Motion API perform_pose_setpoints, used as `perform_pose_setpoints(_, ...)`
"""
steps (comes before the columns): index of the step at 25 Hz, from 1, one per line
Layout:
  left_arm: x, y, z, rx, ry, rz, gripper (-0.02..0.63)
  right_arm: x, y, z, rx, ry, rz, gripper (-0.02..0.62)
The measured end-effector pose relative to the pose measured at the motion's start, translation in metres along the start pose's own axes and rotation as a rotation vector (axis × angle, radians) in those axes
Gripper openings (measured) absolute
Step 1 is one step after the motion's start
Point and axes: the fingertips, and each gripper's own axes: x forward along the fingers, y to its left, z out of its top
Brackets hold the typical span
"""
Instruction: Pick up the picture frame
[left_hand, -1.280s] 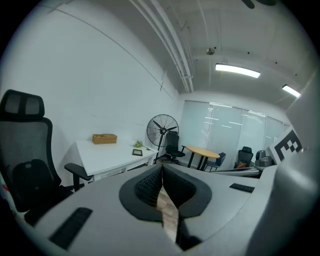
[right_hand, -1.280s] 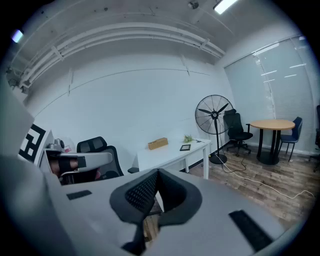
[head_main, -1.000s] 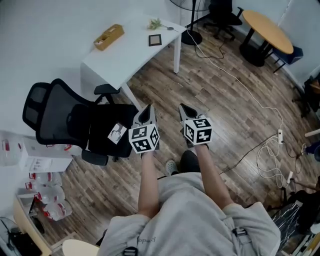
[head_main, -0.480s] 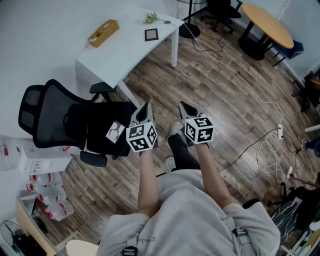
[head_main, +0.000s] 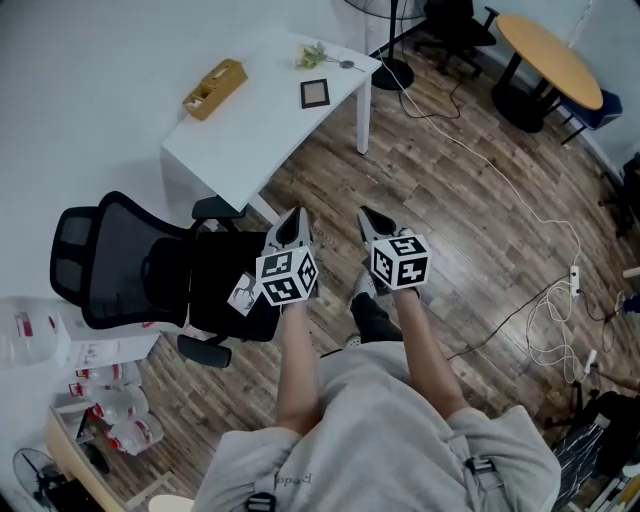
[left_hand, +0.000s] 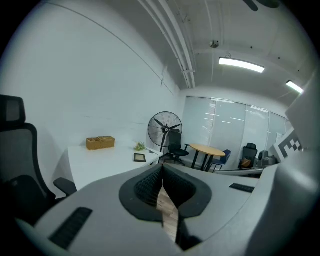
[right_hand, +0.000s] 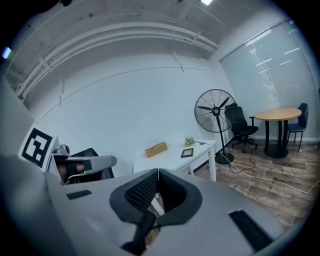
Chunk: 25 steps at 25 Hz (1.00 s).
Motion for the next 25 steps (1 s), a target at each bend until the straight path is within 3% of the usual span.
perform_pose_setpoints(17,0.17,0.009,0.085,0.13,0.027,-0.051,0.026,0.122,-0.089,0.097,0.034,-0.03,0.014,0.023)
perform_pose_setpoints(25,0.22,0.027,0.103,0.122,0.016,-0.043,0.026,0.162,-0.119,0.112,0.022,-0.013,0.015,0.023)
